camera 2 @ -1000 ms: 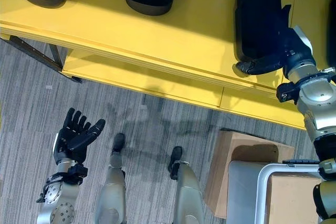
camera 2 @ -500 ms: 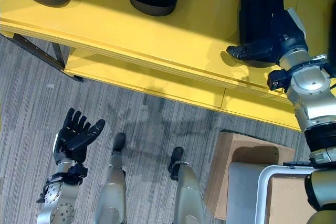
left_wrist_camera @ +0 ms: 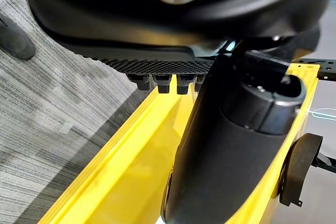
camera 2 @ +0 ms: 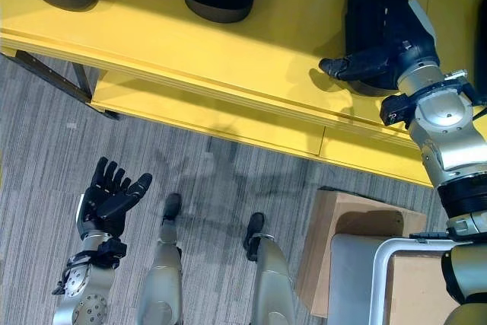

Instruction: Move parts from the plastic box to the shelf.

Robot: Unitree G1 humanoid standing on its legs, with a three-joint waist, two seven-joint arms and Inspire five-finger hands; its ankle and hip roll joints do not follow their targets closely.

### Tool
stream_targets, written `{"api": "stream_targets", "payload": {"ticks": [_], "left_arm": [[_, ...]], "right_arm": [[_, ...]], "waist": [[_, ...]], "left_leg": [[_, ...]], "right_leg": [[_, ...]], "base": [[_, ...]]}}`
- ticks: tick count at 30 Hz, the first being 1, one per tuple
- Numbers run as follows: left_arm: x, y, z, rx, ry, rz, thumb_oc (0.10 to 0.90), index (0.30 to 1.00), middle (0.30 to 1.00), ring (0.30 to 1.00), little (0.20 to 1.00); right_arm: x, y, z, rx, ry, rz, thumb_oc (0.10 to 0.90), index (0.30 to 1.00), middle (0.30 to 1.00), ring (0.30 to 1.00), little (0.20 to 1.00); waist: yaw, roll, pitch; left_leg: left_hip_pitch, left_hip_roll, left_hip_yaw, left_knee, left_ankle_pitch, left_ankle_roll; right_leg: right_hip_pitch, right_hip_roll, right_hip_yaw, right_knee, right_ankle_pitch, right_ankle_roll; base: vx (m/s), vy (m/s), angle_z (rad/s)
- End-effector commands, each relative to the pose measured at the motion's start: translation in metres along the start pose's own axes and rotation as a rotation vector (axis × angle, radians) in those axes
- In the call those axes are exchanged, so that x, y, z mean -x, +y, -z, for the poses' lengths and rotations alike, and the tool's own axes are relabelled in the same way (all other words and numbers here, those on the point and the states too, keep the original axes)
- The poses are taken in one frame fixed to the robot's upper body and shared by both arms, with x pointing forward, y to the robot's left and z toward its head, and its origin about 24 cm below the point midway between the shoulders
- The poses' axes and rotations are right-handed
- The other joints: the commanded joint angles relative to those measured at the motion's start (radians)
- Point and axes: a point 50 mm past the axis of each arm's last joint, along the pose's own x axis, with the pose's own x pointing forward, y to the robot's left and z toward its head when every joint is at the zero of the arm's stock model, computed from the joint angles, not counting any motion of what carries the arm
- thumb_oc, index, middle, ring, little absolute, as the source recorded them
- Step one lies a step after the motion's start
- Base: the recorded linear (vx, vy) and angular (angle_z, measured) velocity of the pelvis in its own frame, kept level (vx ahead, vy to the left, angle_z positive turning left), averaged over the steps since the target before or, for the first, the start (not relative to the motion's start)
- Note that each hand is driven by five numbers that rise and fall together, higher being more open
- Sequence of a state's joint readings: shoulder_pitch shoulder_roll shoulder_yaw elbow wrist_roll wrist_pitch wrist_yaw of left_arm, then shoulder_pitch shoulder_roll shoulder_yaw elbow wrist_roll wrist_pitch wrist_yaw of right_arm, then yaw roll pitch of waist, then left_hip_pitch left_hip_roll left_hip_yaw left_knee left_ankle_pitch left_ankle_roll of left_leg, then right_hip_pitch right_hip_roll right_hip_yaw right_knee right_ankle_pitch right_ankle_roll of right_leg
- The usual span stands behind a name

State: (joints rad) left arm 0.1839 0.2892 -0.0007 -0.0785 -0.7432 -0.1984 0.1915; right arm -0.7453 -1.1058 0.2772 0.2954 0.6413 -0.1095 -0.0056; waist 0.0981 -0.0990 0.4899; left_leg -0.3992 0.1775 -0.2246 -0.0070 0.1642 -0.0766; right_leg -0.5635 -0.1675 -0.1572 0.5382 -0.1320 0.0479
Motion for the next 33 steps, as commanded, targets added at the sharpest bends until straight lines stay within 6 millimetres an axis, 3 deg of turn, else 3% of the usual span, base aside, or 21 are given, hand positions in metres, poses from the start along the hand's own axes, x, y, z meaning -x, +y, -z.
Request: {"api": "stream_targets", "payload": {"ticks": [1, 7, 8, 19, 21, 27, 28, 30, 33], "left_arm": [[0.006, -0.001, -0.035, 0.002, -0.177, 0.029, 0.900, 1.000, 1.000, 1.000, 1.000], [0.009, 0.001, -0.035, -0.003, -0.179, 0.019, 0.900, 1.000, 1.000, 1.000, 1.000], [0.009, 0.001, -0.035, -0.006, -0.179, 0.014, 0.900, 1.000, 1.000, 1.000, 1.000], [0.011, 0.001, -0.036, -0.049, -0.173, 0.031, 0.900, 1.000, 1.000, 1.000, 1.000], [0.011, 0.003, -0.038, -0.072, -0.176, 0.027, 0.900, 1.000, 1.000, 1.000, 1.000], [0.014, 0.011, -0.041, -0.119, -0.163, 0.022, 0.900, 1.000, 1.000, 1.000, 1.000], [0.016, 0.015, -0.042, -0.135, -0.159, 0.015, 0.900, 1.000, 1.000, 1.000, 1.000], [0.017, 0.015, -0.042, -0.140, -0.152, 0.020, 0.900, 1.000, 1.000, 1.000, 1.000], [0.020, 0.020, -0.042, -0.175, -0.141, 0.016, 0.900, 1.000, 1.000, 1.000, 1.000]], "right_arm": [[0.000, -0.039, -0.068, 0.060, -0.297, 0.139, 0.900, 1.000, 1.000, 1.000, 1.000], [0.033, -0.039, -0.067, 0.054, -0.360, 0.133, 0.900, 1.000, 1.000, 1.000, 1.000], [0.044, -0.038, -0.064, 0.060, -0.364, 0.134, 0.900, 1.000, 1.000, 1.000, 1.000], [0.092, -0.028, -0.034, 0.159, -0.240, 0.111, 0.900, 1.000, 1.000, 1.000, 1.000], [0.101, -0.025, -0.032, 0.315, -0.203, 0.112, 0.900, 1.000, 1.000, 1.000, 1.000], [0.113, -0.016, -0.020, 0.448, -0.100, 0.035, 0.900, 1.000, 1.000, 1.000, 1.000], [0.114, -0.015, -0.024, 0.551, -0.094, -0.017, 0.900, 1.000, 1.000, 1.000, 1.000], [0.115, -0.016, -0.024, 0.585, -0.076, -0.038, 0.900, 1.000, 1.000, 1.000, 1.000], [0.112, -0.017, -0.038, 0.864, -0.070, -0.144, 0.900, 1.000, 1.000, 1.000, 1.000]], "waist": [[-0.019, -0.041, -0.045], [-0.042, -0.051, -0.060], [-0.050, -0.053, -0.066], [-0.090, -0.058, -0.100], [-0.104, -0.053, -0.114], [-0.127, -0.049, -0.146], [-0.134, -0.048, -0.152], [-0.134, -0.044, -0.156], [-0.143, -0.038, -0.170]], "left_leg": [[0.211, 0.034, 0.080, -0.046, -0.112, -0.017], [0.217, 0.031, 0.086, -0.040, -0.123, -0.015], [0.221, 0.031, 0.089, -0.040, -0.125, -0.015], [0.247, 0.030, 0.106, -0.035, -0.139, -0.012], [0.261, 0.028, 0.117, -0.032, -0.146, -0.010], [0.287, 0.030, 0.138, -0.027, -0.159, -0.008], [0.294, 0.029, 0.144, -0.027, -0.162, -0.008], [0.297, 0.028, 0.146, -0.027, -0.163, -0.007], [0.308, 0.028, 0.157, -0.029, -0.169, -0.007]], "right_leg": [[0.068, -0.027, 0.032, -0.105, 0.054, 0.078], [0.070, -0.025, 0.043, -0.106, 0.054, 0.080], [0.073, -0.025, 0.043, -0.108, 0.055, 0.082], [0.100, -0.016, 0.059, -0.127, 0.061, 0.086], [0.108, -0.011, 0.072, -0.134, 0.065, 0.087], [0.133, -0.005, 0.088, -0.159, 0.067, 0.089], [0.138, -0.003, 0.095, -0.164, 0.069, 0.090], [0.141, -0.004, 0.097, -0.169, 0.070, 0.091], [0.147, -0.005, 0.107, -0.182, 0.075, 0.097]], "base": [[0.00, 0.000, 0.00], [0.00, 0.002, -0.01], [0.00, 0.000, 0.00], [0.00, 0.005, -0.04], [0.01, 0.020, -0.07], [0.02, 0.015, -0.14], [0.00, 0.013, -0.11], [0.00, 0.021, -0.12], [0.01, 0.027, -0.08]]}}
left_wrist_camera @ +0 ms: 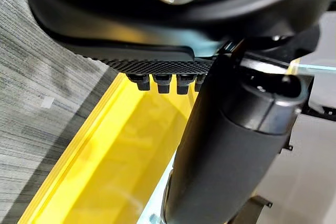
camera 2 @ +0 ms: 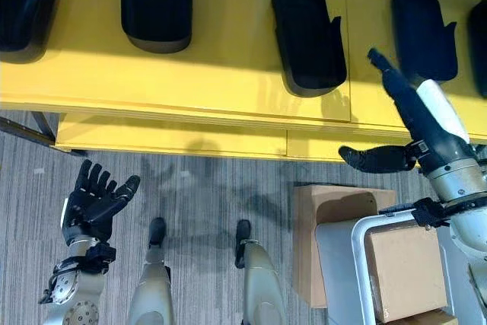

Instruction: Move parts from the plastic box to the shelf.

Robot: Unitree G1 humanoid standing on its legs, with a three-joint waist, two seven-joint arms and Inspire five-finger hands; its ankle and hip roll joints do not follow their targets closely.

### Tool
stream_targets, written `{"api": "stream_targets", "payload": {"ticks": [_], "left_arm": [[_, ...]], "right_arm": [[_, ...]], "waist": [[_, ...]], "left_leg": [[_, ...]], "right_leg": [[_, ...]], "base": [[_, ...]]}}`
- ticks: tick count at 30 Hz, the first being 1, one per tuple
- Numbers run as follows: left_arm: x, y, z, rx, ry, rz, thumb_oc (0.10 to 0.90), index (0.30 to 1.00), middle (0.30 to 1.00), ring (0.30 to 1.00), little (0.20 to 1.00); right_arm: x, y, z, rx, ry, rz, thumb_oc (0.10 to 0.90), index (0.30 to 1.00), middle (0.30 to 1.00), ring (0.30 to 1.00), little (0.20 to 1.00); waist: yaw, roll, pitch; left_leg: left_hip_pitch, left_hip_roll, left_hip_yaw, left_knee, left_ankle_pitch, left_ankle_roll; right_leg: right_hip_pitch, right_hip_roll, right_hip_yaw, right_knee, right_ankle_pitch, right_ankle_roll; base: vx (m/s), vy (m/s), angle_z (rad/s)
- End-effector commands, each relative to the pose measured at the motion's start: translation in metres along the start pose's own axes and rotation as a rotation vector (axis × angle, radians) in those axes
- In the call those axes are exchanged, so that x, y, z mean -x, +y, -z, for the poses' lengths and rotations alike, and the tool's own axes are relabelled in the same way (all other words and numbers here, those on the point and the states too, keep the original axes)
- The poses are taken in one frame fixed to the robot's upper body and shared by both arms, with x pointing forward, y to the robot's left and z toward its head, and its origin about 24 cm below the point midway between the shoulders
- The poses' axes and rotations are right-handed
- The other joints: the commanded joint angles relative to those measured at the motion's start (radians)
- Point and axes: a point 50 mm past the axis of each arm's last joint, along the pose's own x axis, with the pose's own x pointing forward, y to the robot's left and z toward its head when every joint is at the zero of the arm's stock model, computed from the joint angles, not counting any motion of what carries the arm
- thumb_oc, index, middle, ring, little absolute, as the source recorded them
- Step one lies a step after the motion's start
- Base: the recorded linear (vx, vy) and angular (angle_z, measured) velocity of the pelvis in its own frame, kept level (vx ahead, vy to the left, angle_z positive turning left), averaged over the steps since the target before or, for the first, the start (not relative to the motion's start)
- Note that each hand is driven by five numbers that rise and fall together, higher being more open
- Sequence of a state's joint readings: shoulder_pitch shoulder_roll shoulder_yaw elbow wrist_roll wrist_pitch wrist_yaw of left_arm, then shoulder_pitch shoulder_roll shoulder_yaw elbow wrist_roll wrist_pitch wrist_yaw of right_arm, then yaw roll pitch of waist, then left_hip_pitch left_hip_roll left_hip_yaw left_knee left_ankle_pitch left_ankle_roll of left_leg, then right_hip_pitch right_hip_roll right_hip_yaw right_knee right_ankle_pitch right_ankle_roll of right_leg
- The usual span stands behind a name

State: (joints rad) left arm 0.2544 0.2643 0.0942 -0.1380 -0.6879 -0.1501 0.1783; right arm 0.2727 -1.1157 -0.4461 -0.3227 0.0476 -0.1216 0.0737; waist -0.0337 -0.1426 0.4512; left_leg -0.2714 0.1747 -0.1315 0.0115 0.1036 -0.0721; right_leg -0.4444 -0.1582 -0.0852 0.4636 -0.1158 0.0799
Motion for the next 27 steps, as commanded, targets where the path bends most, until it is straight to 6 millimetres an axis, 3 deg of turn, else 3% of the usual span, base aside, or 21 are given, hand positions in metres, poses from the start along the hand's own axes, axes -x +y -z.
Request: {"api": "stream_targets", "payload": {"ticks": [1, 8, 18, 19, 27], "left_arm": [[0.008, 0.005, -0.032, -0.115, -0.130, 0.072, 0.900, 1.000, 1.000, 1.000, 1.000], [0.006, 0.007, -0.030, -0.145, -0.116, 0.078, 0.900, 1.000, 1.000, 1.000, 1.000], [0.003, 0.002, -0.028, -0.149, -0.114, 0.097, 0.900, 1.000, 1.000, 1.000, 1.000], [0.001, -0.003, -0.030, -0.150, -0.118, 0.126, 0.900, 1.000, 1.000, 1.000, 1.000], [0.001, -0.004, -0.031, -0.139, -0.122, 0.132, 0.900, 1.000, 1.000, 1.000, 1.000]], "right_arm": [[-0.011, -0.038, -0.022, 0.227, -0.098, 0.090, 0.900, 1.000, 1.000, 1.000, 1.000], [-0.029, -0.049, -0.036, 0.557, -0.114, -0.045, 0.900, 1.000, 1.000, 1.000, 1.000], [-0.048, -0.045, -0.042, 0.546, -0.137, -0.110, 0.900, 1.000, 1.000, 1.000, 1.000], [-0.052, -0.047, -0.040, 0.504, -0.119, -0.135, 0.900, 1.000, 1.000, 1.000, 1.000], [-0.067, -0.044, -0.031, 0.414, -0.076, -0.172, 0.900, 1.000, 1.000, 1.000, 1.000]], "waist": [[-0.010, 0.006, -0.131], [-0.004, 0.011, -0.130], [0.004, 0.011, -0.115], [0.024, 0.013, -0.106], [0.025, 0.017, -0.095]], "left_leg": [[0.181, 0.031, 0.065, -0.048, -0.108, -0.011], [0.191, 0.030, 0.075, -0.041, -0.115, -0.012], [0.191, 0.029, 0.074, -0.036, -0.113, -0.012], [0.188, 0.030, 0.072, -0.036, -0.111, -0.014], [0.189, 0.030, 0.068, -0.039, -0.108, -0.015]], "right_leg": [[0.028, -0.014, 0.035, -0.108, 0.059, 0.065], [0.032, -0.020, 0.047, -0.105, 0.057, 0.064], [0.033, -0.022, 0.047, -0.097, 0.053, 0.063], [0.031, -0.024, 0.044, -0.097, 0.054, 0.062], [0.034, -0.030, 0.033, -0.087, 0.050, 0.062]], "base": [[0.01, 0.018, -0.14], [0.00, 0.006, -0.05], [0.00, 0.000, 0.00], [0.00, 0.000, 0.00], [0.00, 0.000, 0.00]]}}
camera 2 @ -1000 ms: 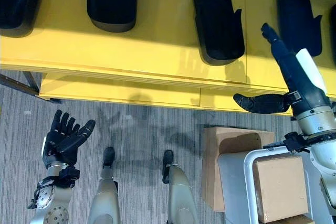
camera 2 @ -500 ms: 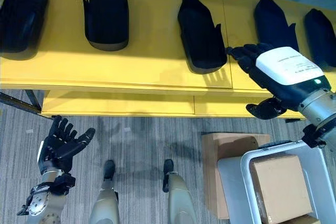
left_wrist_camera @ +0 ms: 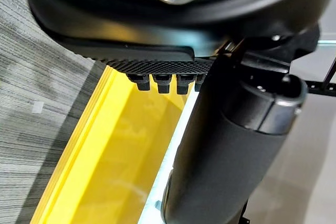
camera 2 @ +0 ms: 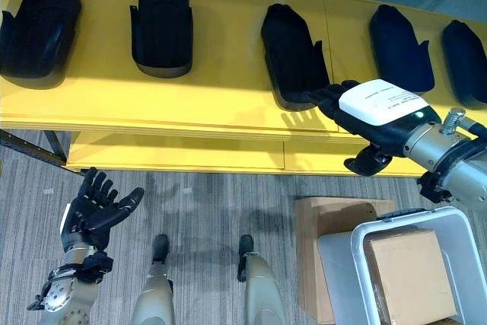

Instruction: Move parts from the plastic box to the shelf.

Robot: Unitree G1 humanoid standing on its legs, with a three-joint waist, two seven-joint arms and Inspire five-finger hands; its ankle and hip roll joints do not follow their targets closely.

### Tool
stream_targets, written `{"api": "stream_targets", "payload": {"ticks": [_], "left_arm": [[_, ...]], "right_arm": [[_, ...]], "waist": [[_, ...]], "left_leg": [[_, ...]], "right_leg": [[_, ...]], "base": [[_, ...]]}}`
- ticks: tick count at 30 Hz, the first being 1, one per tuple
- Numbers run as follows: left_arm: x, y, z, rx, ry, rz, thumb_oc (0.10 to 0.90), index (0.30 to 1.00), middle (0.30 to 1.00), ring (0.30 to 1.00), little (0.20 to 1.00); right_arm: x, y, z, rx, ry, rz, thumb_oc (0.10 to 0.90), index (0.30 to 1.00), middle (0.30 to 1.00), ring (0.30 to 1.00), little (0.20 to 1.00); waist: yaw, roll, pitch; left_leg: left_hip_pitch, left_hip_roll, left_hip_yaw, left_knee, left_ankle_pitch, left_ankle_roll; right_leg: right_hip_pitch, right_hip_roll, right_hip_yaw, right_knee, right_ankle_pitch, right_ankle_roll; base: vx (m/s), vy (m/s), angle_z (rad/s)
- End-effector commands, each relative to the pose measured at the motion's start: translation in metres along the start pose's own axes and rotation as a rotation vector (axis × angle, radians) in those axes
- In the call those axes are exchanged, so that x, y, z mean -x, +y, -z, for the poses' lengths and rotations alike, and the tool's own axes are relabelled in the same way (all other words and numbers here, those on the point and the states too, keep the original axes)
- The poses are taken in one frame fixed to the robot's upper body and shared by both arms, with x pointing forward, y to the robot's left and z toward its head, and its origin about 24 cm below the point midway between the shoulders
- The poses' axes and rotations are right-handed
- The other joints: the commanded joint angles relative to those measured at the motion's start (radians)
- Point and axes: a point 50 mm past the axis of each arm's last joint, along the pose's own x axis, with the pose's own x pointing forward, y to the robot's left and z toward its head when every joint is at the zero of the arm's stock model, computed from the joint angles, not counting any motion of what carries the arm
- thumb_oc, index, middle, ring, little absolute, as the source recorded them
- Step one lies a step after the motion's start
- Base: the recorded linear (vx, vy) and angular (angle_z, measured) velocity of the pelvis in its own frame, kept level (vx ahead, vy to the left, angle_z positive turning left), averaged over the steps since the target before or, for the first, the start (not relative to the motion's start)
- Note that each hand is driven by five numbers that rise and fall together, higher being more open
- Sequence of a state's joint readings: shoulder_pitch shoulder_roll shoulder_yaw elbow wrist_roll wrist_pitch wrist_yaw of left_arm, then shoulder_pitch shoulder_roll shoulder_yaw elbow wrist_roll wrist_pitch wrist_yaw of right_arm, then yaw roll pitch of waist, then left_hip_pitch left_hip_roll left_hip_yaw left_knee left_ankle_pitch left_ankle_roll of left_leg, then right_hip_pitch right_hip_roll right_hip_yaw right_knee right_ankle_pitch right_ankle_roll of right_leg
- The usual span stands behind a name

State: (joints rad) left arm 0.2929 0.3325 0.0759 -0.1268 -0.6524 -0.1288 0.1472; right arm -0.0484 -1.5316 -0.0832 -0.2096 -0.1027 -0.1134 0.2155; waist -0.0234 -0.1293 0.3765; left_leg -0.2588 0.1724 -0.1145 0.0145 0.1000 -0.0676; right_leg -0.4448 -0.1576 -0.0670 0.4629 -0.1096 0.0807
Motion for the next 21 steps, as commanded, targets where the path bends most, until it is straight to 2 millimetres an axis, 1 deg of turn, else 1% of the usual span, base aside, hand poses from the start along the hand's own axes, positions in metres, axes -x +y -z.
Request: {"api": "stream_targets", "payload": {"ticks": [1, 6, 13, 16, 21], "left_arm": [[-0.002, -0.009, -0.035, -0.032, -0.182, 0.079, 0.900, 1.000, 1.000, 1.000, 1.000], [-0.003, -0.012, -0.035, -0.026, -0.177, 0.099, 0.900, 1.000, 1.000, 1.000, 1.000], [-0.005, -0.015, -0.038, -0.027, -0.186, 0.128, 0.900, 1.000, 1.000, 1.000, 1.000], [-0.004, -0.016, -0.039, -0.028, -0.189, 0.135, 0.900, 1.000, 1.000, 1.000, 1.000], [-0.005, -0.018, -0.041, -0.027, -0.197, 0.141, 0.900, 1.000, 1.000, 1.000, 1.000]], "right_arm": [[-0.004, -0.037, 0.011, -0.048, 0.040, 0.181, 0.900, 1.000, 1.000, 1.000, 1.000], [-0.011, -0.032, 0.021, -0.125, 0.071, 0.145, 0.900, 1.000, 1.000, 1.000, 1.000], [-0.020, -0.035, 0.027, -0.139, 0.092, 0.113, 0.900, 1.000, 1.000, 1.000, 1.000], [-0.024, -0.036, 0.028, -0.132, 0.098, 0.101, 0.900, 1.000, 1.000, 1.000, 1.000], [-0.031, -0.034, 0.023, -0.117, 0.078, 0.086, 0.900, 1.000, 1.000, 1.000, 1.000]], "waist": [[0.014, 0.003, -0.020], [0.023, 0.008, -0.012], [0.027, 0.007, 0.001], [0.030, 0.007, 0.008], [0.029, 0.011, 0.015]], "left_leg": [[0.177, 0.032, 0.051, -0.042, -0.104, -0.019], [0.176, 0.031, 0.047, -0.042, -0.106, -0.018], [0.170, 0.030, 0.043, -0.038, -0.106, -0.019], [0.168, 0.029, 0.044, -0.037, -0.106, -0.018], [0.166, 0.028, 0.041, -0.037, -0.106, -0.016]], "right_leg": [[0.034, -0.031, 0.015, -0.086, 0.044, 0.061], [0.029, -0.035, 0.012, -0.078, 0.044, 0.061], [0.021, -0.039, 0.011, -0.070, 0.044, 0.061], [0.018, -0.038, 0.011, -0.066, 0.044, 0.061], [0.013, -0.040, 0.010, -0.063, 0.043, 0.060]], "base": [[0.00, 0.000, 0.00], [0.00, 0.000, 0.00], [0.00, 0.000, 0.00], [0.00, 0.000, 0.00], [0.00, 0.000, 0.00]]}}
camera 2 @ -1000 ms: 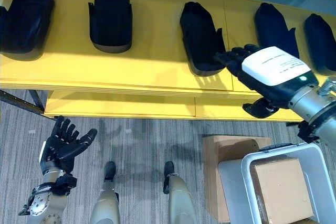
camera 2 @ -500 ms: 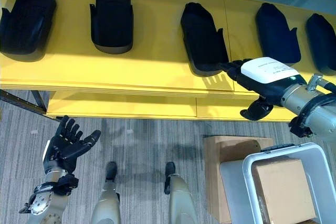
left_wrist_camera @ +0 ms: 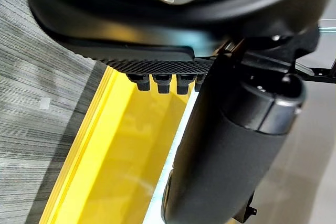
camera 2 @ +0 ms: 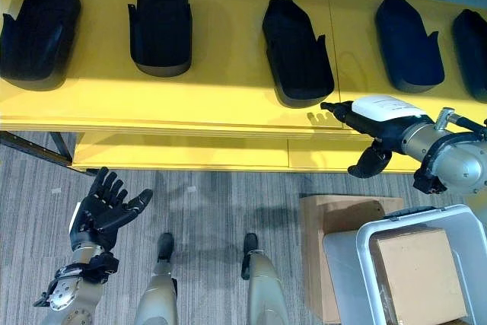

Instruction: Move parts from the plastic box to the shelf.

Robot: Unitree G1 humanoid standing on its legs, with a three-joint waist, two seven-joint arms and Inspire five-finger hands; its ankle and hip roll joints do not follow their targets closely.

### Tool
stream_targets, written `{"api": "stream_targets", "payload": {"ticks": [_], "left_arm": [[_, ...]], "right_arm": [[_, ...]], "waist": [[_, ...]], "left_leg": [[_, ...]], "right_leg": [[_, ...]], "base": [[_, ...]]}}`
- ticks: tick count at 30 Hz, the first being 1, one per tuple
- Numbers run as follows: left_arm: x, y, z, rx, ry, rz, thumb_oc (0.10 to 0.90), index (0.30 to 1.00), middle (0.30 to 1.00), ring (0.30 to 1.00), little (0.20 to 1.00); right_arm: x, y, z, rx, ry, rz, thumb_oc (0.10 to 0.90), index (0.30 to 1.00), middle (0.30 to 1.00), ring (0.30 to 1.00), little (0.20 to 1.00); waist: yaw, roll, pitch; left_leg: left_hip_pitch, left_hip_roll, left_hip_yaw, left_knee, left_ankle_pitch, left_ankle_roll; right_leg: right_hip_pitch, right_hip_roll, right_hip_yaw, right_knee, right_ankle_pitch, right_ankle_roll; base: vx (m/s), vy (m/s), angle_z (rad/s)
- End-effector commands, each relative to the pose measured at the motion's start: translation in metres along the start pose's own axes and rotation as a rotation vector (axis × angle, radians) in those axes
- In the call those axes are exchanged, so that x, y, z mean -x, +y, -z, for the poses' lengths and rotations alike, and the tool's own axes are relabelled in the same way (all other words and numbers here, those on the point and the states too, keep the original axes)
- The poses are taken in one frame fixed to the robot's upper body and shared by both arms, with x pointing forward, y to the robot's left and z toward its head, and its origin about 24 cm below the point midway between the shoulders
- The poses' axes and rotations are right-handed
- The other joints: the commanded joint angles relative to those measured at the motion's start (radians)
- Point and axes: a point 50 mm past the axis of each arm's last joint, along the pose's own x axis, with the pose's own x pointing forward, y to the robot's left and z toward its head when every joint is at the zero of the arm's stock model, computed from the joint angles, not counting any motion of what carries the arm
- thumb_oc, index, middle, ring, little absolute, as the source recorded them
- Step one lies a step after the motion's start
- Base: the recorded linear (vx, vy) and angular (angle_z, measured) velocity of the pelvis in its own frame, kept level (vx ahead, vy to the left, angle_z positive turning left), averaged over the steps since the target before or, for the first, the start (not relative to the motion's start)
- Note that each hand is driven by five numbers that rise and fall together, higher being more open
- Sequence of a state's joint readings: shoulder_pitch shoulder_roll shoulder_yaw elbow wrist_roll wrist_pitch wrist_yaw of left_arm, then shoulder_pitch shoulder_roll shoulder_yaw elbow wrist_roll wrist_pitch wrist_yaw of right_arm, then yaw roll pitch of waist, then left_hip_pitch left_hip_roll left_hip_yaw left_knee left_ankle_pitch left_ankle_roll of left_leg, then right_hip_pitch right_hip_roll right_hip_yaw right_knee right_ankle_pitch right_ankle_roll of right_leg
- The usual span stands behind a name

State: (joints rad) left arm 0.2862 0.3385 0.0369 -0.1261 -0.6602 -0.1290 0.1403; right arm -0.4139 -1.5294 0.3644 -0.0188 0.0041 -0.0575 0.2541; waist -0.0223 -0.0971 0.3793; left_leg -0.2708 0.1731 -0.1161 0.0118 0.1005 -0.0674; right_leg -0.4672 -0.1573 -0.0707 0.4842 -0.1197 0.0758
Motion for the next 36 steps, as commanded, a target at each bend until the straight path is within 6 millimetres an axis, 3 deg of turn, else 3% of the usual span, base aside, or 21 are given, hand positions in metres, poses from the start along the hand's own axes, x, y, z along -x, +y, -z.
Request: {"api": "stream_targets", "payload": {"ticks": [1, 25, 36], "left_arm": [[-0.005, -0.010, -0.045, -0.042, -0.216, 0.100, 0.900, 1.000, 1.000, 1.000, 1.000], [-0.004, -0.011, -0.046, -0.009, -0.234, 0.081, 0.900, 1.000, 1.000, 1.000, 1.000], [-0.003, -0.010, -0.048, 0.001, -0.244, 0.069, 0.900, 1.000, 1.000, 1.000, 1.000]], "right_arm": [[-0.001, -0.056, -0.009, 0.015, -0.031, 0.223, 0.900, 1.000, 1.000, 1.000, 1.000], [-0.012, -0.070, 0.001, 0.003, 0.025, 0.274, 0.900, 1.000, 1.000, 1.000, 1.000], [-0.012, -0.074, -0.005, 0.011, 0.002, 0.281, 0.900, 1.000, 1.000, 1.000, 1.000]], "waist": [[0.029, -0.021, 0.013], [0.052, -0.007, 0.062], [0.058, 0.000, 0.080]], "left_leg": [[0.177, 0.027, 0.042, -0.034, -0.107, -0.015], [0.144, 0.022, 0.025, -0.029, -0.099, -0.014], [0.139, 0.021, 0.021, -0.037, -0.094, -0.014]], "right_leg": [[0.035, -0.040, 0.013, -0.083, 0.052, 0.064], [-0.002, -0.048, 0.000, -0.042, 0.035, 0.059], [-0.025, -0.051, -0.003, -0.019, 0.029, 0.057]], "base": [[0.00, 0.000, 0.00], [0.00, -0.003, 0.02], [0.00, -0.001, 0.00]]}}
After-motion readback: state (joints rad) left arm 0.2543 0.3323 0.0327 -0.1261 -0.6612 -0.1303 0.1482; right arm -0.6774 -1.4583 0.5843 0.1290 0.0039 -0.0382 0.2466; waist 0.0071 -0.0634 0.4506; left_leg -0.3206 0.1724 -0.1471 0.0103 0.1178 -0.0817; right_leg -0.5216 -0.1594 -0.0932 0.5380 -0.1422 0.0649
